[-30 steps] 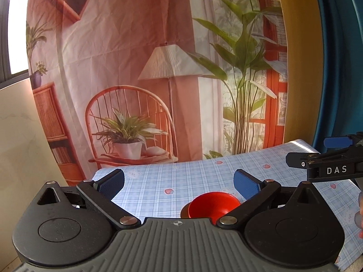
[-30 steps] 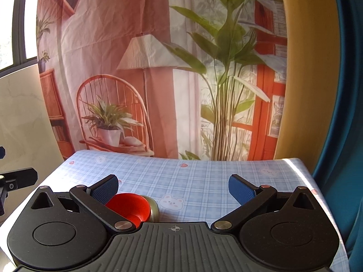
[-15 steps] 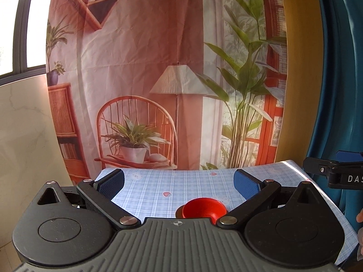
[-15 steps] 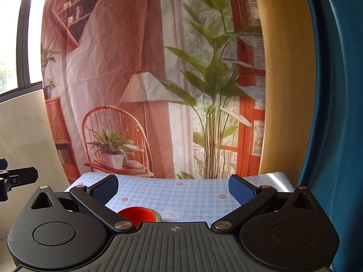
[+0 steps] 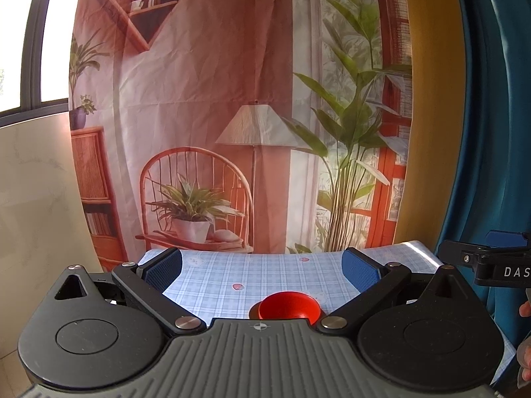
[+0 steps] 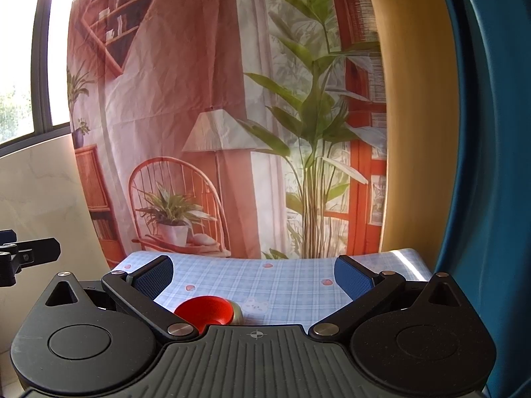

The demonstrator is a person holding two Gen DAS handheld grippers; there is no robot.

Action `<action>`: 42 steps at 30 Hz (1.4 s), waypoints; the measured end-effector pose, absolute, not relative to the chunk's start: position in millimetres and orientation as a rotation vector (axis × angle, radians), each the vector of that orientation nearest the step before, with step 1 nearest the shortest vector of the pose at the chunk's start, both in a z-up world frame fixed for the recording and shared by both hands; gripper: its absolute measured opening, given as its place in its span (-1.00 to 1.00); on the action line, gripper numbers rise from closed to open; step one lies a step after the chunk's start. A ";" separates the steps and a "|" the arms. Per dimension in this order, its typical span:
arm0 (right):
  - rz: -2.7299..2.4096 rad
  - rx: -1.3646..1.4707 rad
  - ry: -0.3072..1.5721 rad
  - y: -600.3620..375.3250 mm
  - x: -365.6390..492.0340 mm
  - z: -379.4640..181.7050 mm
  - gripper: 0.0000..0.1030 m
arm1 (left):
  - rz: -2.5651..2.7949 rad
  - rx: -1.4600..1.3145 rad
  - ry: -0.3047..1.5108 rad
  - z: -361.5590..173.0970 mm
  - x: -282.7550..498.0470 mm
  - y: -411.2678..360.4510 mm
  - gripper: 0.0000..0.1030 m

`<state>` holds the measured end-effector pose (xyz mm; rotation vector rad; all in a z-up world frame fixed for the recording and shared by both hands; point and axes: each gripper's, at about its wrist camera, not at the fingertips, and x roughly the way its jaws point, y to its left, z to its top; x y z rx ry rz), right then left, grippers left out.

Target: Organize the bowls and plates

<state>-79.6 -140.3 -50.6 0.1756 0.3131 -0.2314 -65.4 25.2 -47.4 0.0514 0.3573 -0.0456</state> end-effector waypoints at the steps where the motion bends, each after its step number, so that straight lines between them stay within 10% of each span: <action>1: -0.233 0.176 0.314 -140.4 -79.7 -50.5 0.99 | -0.047 0.051 0.361 -47.8 -66.3 25.7 1.00; 42: -0.234 0.171 0.325 -138.4 -80.7 -51.7 0.99 | -0.046 0.036 0.392 -50.1 -69.5 28.5 1.00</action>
